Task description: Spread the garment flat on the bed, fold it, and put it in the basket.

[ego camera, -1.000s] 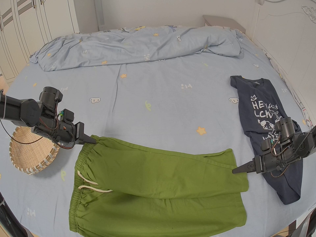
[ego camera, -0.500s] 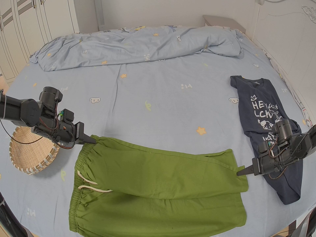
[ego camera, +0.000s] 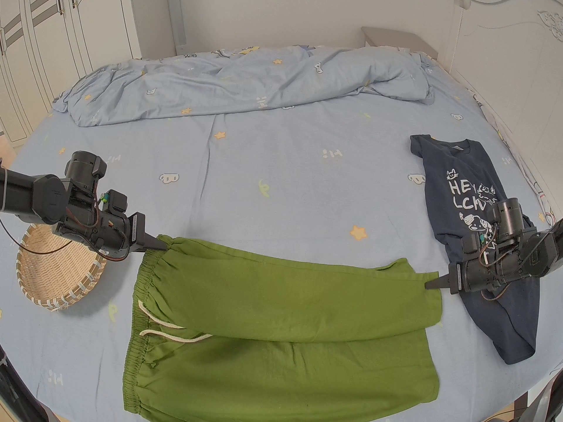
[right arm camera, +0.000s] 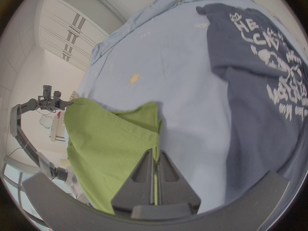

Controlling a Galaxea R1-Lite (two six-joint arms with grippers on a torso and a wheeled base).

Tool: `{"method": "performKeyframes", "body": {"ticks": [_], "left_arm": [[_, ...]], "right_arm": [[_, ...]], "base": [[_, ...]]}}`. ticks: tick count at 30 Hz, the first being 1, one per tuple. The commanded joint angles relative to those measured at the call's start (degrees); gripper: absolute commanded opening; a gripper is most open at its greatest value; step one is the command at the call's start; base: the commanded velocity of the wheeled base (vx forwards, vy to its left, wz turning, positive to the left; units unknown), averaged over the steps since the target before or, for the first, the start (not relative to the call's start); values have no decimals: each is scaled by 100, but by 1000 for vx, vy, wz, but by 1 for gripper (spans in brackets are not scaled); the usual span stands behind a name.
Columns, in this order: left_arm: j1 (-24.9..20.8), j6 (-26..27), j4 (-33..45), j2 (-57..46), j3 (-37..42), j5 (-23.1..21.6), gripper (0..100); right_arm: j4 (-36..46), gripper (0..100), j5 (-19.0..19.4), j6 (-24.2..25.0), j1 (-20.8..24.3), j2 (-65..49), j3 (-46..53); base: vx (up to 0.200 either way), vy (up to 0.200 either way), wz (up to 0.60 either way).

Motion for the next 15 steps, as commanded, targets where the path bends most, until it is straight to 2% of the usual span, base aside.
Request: {"method": "performKeyframes", "body": {"ticks": [1, 7, 15], "left_arm": [[94, -1, -91, -129, 3, -3, 0], [147, -10, -196, -155, 3, -3, 0], [314, -98, -838, -129, -6, -3, 0]], "right_arm": [[14, 0, -404, 36, 270, -176, -581], [207, 0, -580, 107, 445, -220, -1073], [268, 0, -659, 362, 744, -167, -1952]], "base": [[0, 0, 0], [0, 0, 0], [0, 0, 0]]}}
